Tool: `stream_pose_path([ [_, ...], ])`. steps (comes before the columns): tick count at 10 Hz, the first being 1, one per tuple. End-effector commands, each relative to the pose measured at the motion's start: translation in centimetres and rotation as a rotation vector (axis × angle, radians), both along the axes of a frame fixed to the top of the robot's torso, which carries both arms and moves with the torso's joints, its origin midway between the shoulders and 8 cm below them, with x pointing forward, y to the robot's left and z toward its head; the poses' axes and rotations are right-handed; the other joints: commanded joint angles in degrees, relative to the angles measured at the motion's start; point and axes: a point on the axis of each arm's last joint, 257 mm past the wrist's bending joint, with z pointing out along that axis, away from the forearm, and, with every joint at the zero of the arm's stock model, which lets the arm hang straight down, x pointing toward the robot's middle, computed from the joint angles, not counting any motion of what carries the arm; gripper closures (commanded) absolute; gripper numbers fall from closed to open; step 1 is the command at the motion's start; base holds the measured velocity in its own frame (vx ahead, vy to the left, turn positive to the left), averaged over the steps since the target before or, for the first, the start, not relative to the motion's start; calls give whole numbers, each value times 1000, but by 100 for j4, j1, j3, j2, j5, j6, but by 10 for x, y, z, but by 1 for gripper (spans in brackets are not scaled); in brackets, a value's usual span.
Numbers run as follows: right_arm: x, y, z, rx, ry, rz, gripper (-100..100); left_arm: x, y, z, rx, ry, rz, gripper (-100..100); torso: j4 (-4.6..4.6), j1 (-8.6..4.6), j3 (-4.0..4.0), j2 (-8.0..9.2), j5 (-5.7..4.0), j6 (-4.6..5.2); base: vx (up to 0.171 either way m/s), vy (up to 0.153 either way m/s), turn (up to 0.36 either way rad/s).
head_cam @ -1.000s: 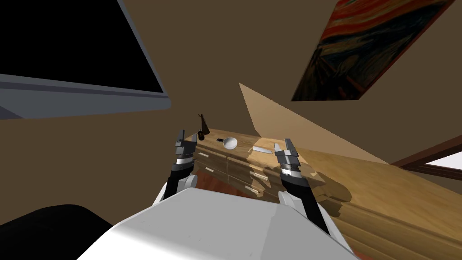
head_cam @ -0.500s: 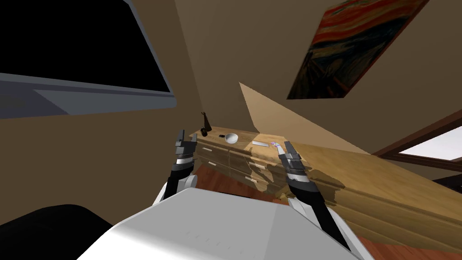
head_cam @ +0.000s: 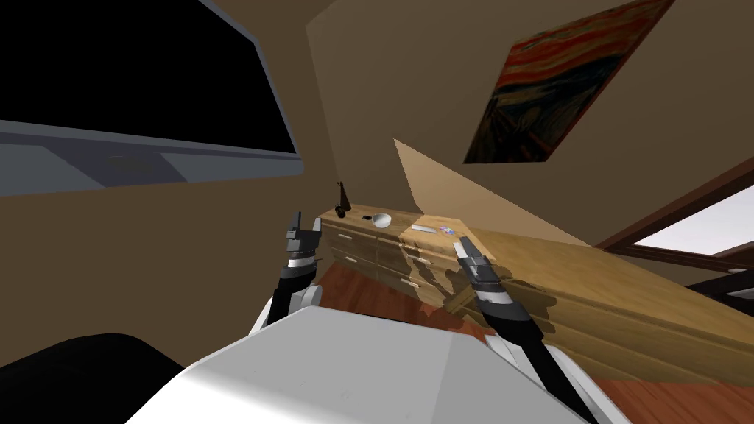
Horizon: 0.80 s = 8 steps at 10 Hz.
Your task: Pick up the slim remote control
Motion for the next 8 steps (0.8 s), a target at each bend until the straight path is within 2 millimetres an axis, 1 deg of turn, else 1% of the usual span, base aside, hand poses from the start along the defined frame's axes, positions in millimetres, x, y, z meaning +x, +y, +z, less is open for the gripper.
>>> stream_pose_path([
  [1,-1,-1,-12,-62,26,13,-100,0,0,0,0,0,0,0,0,0,0,0,0,0,-132,21,66],
  [2,-1,-1,-12,-68,27,17,-100,0,0,0,0,0,0,0,-3,-1,-5,-8,0,-2,-90,15,43],
  [3,-2,-2,-24,-119,52,28,-100,0,0,0,0,0,0,0,-5,-3,-14,-24,-1,-1,-111,28,93],
  [4,-2,-1,-24,-126,53,33,-100,0,0,0,0,0,0,0,-6,0,-13,-21,0,-2,-92,13,63],
  [5,-4,-3,-37,-178,82,46,-100,0,0,0,0,0,0,0,-6,-4,-16,-28,-1,-1,-92,22,114],
  [6,-4,-2,-37,-187,83,52,-100,0,0,0,0,0,0,0,-7,-2,-17,-29,0,-2,-84,12,65],
  [7,-6,-4,-52,-237,115,65,-100,0,0,0,0,0,0,0,-7,-5,-19,-32,-1,-1,-84,18,172],
  [8,-6,-4,-52,-250,117,73,-100,0,0,0,0,0,0,0,-8,-4,-20,-33,-1,-3,-71,8,56],
])
